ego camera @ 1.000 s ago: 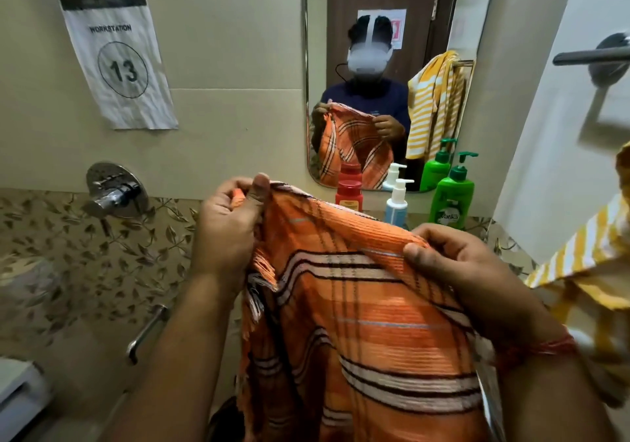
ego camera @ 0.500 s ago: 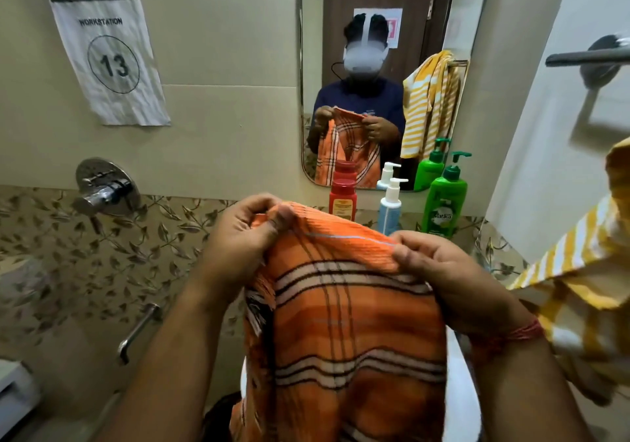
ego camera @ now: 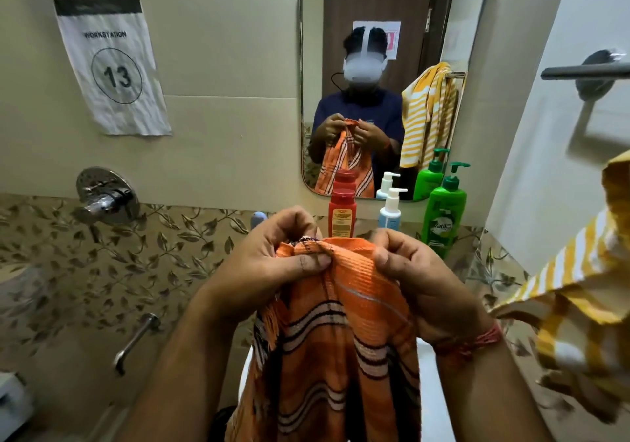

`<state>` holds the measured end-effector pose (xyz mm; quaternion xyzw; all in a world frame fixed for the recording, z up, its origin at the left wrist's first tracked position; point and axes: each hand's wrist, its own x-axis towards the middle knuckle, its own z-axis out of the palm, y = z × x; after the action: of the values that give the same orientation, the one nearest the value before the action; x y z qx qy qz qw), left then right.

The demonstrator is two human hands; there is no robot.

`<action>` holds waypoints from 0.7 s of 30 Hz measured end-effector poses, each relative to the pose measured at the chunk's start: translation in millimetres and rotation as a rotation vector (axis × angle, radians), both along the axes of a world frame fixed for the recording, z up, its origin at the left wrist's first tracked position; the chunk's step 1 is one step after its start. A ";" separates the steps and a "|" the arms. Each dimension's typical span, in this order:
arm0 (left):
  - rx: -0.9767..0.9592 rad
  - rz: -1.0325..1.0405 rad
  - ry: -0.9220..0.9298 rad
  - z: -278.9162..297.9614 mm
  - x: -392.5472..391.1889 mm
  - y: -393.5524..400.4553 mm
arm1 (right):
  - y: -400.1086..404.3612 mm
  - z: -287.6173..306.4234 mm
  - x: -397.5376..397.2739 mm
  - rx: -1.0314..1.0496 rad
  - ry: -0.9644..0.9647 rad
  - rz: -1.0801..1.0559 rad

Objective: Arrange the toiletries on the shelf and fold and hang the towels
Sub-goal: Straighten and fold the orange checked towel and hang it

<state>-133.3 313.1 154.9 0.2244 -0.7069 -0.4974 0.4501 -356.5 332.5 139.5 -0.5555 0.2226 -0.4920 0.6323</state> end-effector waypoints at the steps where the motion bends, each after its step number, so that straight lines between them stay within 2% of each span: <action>1: 0.004 0.002 0.015 0.2 2.1 -0.2 | -0.9 -0.9 -1.4 -0.029 0.064 -0.060; 4: 0.016 0.042 -0.010 1.7 7.8 0.3 | 1.9 3.4 -6.0 -0.176 0.262 -0.236; 10: -0.110 0.058 -0.394 11.0 -12.4 4.4 | 6.6 22.0 18.6 -0.524 0.613 -0.378; 12: -0.147 0.085 -0.358 12.8 -12.7 4.5 | 5.3 21.6 15.5 -0.486 0.595 -0.392; 15: -0.070 0.294 -0.045 10.2 -1.0 -2.4 | 7.8 14.3 -8.1 -0.234 0.426 -0.206; 17: -0.046 0.463 0.126 7.2 13.1 -9.8 | 10.3 9.9 -26.5 -0.141 0.409 -0.214; 19: -0.096 0.592 -0.012 6.4 23.0 -11.5 | 10.5 10.7 -36.2 -0.132 0.430 -0.282; 21: -0.152 0.470 -0.254 9.4 15.6 -4.3 | 9.7 15.7 -29.6 -0.272 0.592 -0.334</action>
<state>-117.7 308.8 164.4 0.4083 -0.7213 -0.2929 0.4766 -386.1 342.2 155.2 -0.7087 0.4163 -0.4315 0.3718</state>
